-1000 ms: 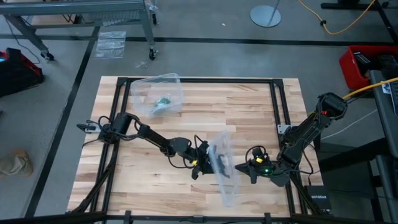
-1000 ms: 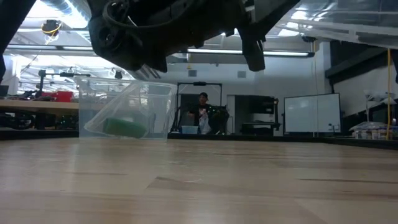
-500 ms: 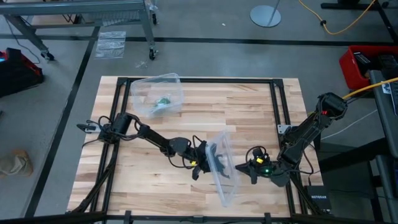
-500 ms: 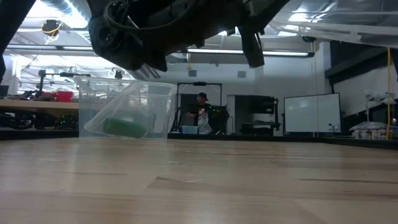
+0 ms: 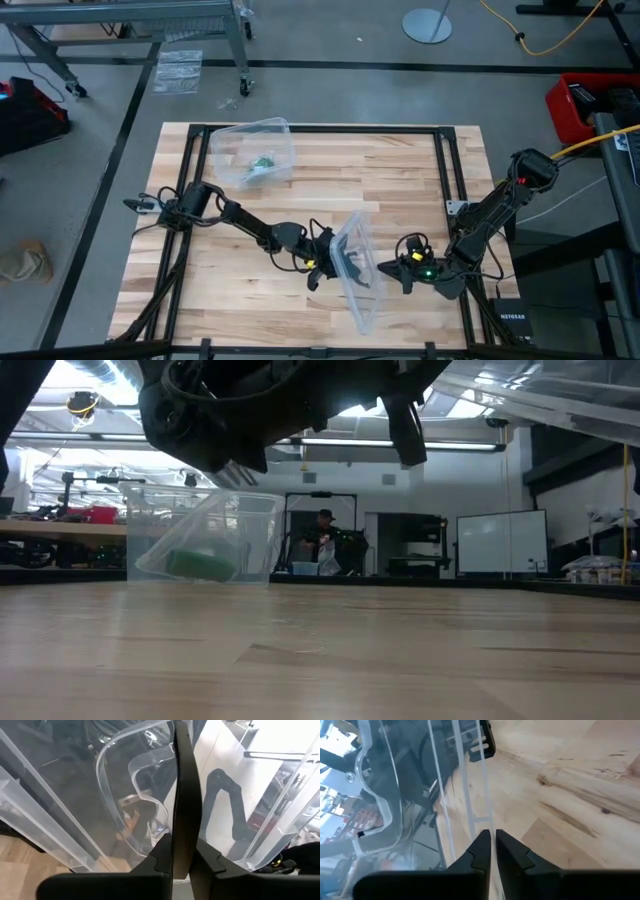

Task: Roll bandage
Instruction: Close the transparent bin with the transparent bin cover

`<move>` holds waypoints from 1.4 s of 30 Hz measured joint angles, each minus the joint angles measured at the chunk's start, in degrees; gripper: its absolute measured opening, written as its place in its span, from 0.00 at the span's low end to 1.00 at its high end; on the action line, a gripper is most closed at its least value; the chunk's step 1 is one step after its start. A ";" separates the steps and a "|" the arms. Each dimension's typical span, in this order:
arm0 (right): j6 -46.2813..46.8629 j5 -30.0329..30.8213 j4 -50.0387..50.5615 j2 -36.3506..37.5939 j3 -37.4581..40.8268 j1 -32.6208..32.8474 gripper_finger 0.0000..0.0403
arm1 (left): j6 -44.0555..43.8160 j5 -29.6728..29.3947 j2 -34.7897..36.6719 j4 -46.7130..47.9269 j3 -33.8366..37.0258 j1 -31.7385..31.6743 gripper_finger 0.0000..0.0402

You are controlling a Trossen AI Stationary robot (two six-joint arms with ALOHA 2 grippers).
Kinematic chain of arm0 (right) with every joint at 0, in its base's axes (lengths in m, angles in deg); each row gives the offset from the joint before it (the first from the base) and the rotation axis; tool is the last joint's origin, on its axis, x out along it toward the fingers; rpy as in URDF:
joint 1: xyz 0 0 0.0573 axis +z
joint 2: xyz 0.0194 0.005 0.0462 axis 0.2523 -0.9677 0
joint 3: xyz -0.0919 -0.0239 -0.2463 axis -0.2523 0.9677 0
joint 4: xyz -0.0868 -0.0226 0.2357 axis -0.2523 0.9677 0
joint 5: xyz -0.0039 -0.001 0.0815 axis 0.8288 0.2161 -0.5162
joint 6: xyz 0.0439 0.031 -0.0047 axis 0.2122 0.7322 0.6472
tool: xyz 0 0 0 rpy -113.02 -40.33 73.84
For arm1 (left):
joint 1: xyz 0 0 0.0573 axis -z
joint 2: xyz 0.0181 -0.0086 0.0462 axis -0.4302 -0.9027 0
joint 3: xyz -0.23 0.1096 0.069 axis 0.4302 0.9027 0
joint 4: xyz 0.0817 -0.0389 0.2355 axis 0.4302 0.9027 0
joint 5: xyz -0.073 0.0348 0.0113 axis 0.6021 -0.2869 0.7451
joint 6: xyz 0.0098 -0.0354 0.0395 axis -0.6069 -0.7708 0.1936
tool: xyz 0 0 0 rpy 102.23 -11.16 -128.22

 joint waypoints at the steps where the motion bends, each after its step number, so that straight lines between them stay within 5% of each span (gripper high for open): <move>1: 0.00 -0.09 -0.42 0.00 0.00 0.00 0.09 | -0.10 0.00 0.00 -0.16 0.00 0.00 0.06; 14: -0.22 -1.63 -5.69 2.51 0.00 0.00 0.13 | -1.18 2.08 0.20 -4.64 0.04 -0.61 0.06; 21: -9.33 -3.37 -3.15 8.97 0.04 0.02 0.13 | -3.93 2.75 0.35 -5.23 0.02 -1.09 0.06; 30: -10.46 -0.29 11.41 21.05 0.03 0.07 0.13 | -5.75 2.29 0.21 -5.28 0.05 -1.70 0.06; 42: -18.12 5.00 11.59 27.12 -0.09 0.02 0.13 | -5.92 2.47 0.28 -7.90 0.11 -3.56 0.06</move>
